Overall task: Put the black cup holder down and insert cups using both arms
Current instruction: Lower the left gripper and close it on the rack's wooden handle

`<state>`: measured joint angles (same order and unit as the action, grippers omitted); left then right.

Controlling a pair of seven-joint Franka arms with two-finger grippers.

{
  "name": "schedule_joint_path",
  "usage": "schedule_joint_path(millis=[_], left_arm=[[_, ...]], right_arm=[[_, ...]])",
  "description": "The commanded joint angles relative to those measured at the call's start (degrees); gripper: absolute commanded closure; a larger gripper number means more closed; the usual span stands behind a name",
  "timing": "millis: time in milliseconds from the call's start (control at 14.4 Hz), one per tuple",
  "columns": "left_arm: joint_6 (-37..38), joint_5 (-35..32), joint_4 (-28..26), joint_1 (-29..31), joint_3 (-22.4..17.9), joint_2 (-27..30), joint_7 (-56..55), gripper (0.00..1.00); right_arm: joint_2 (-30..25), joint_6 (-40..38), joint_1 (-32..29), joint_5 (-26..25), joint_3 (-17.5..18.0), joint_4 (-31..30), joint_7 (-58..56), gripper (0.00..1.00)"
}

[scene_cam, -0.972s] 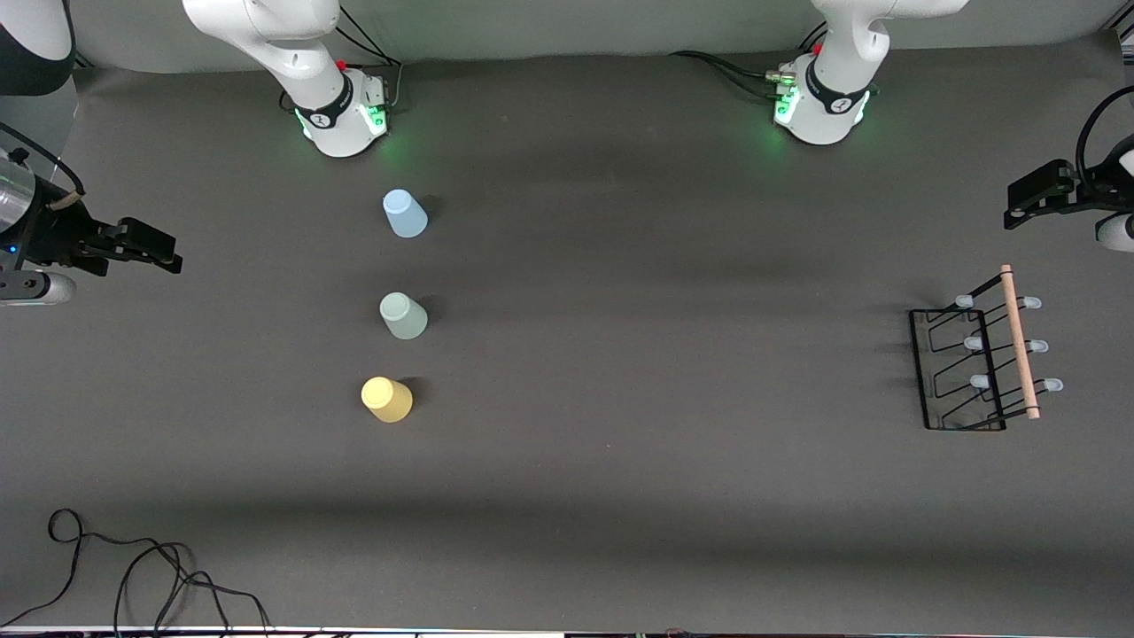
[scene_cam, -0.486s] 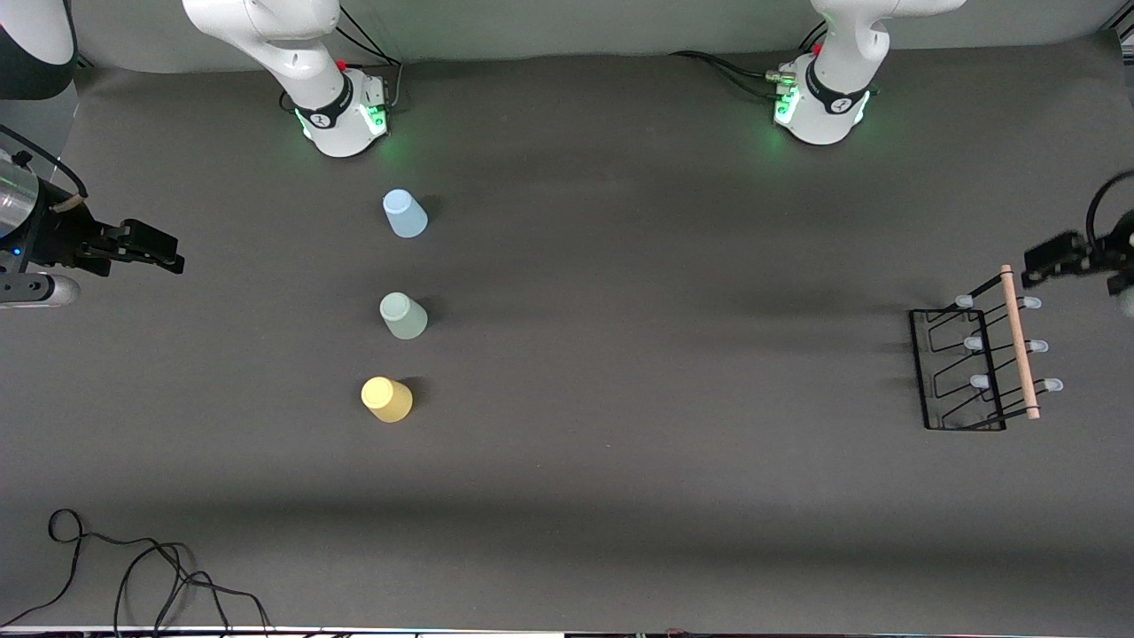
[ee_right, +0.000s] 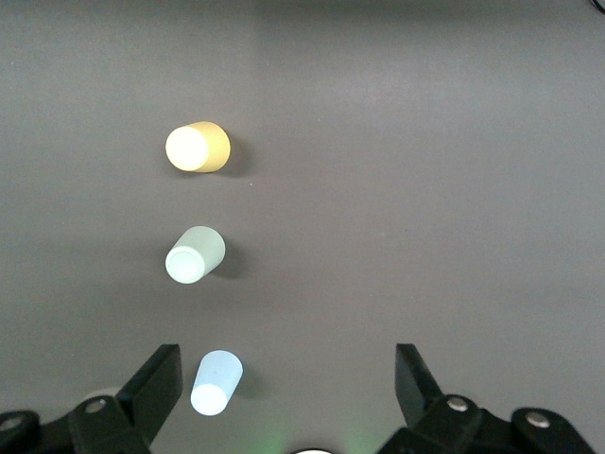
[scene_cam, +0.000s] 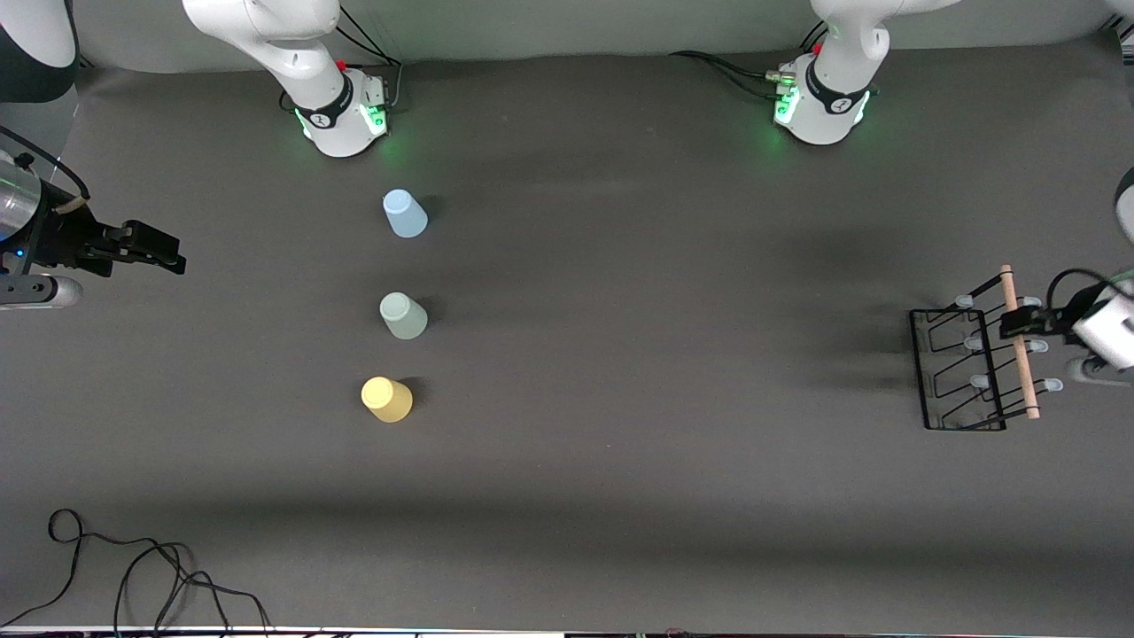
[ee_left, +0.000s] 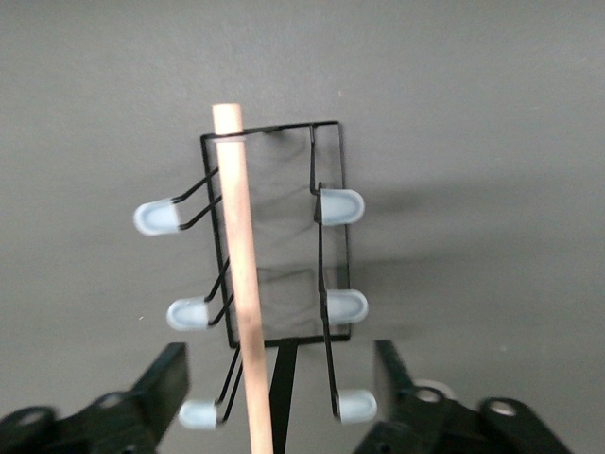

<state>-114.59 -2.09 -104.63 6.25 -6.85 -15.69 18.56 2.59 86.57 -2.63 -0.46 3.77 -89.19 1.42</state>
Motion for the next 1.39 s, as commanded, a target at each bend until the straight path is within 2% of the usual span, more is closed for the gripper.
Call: schedule_joint_path(millis=[0, 278, 347, 417, 486, 556, 833, 1042, 1319], left_arm=[[-2.47, -0.72, -3.29, 1.29, 0.17, 0.49, 0.77, 0.22], [-4.94, -0.72, -5.32, 2.01, 0.17, -1.71, 1.56, 0.23], [-4.76, -0.72, -5.32, 2.1, 0.17, -1.79, 1.56, 0.36], [-4.59, -0.63, -5.32, 2.18, 0.17, -1.8, 1.56, 0.64], [-4.59, -0.63, -5.24, 2.18, 0.17, -1.8, 1.56, 0.87], [-4.24, -0.63, -4.8, 2.36, 0.17, -1.62, 1.56, 1.0], [-3.01, -0.63, -4.09, 1.92, 0.26, -0.13, 0.86, 1.0], [1.11, -0.37, -0.15, 0.79, 0.7, 0.49, -1.15, 1.0], [4.02, -0.11, 1.18, -7.81, 0.79, 3.3, -14.05, 1.0]], right_arm=[[0.13, -0.53, 0.35, 0.9, -0.43, 0.42, -1.25, 0.0], [0.13, -0.61, 0.35, 0.9, -0.43, 0.42, -1.25, 0.0], [0.13, -0.61, 0.35, 0.9, -0.43, 0.42, -1.25, 0.0], [0.13, -0.53, 0.35, 0.9, -0.43, 0.42, -1.25, 0.0], [0.13, -0.61, 0.35, 0.9, -0.43, 0.42, -1.25, 0.0], [0.13, -0.61, 0.26, 0.9, -0.43, 0.42, -1.25, 0.0], [0.13, -0.61, 0.35, 0.9, -0.43, 0.42, -1.25, 0.0], [0.13, -0.53, 0.26, 0.9, -0.43, 0.42, -1.25, 0.0], [0.22, -0.53, 0.26, 0.9, -0.51, 0.42, -1.25, 0.0]])
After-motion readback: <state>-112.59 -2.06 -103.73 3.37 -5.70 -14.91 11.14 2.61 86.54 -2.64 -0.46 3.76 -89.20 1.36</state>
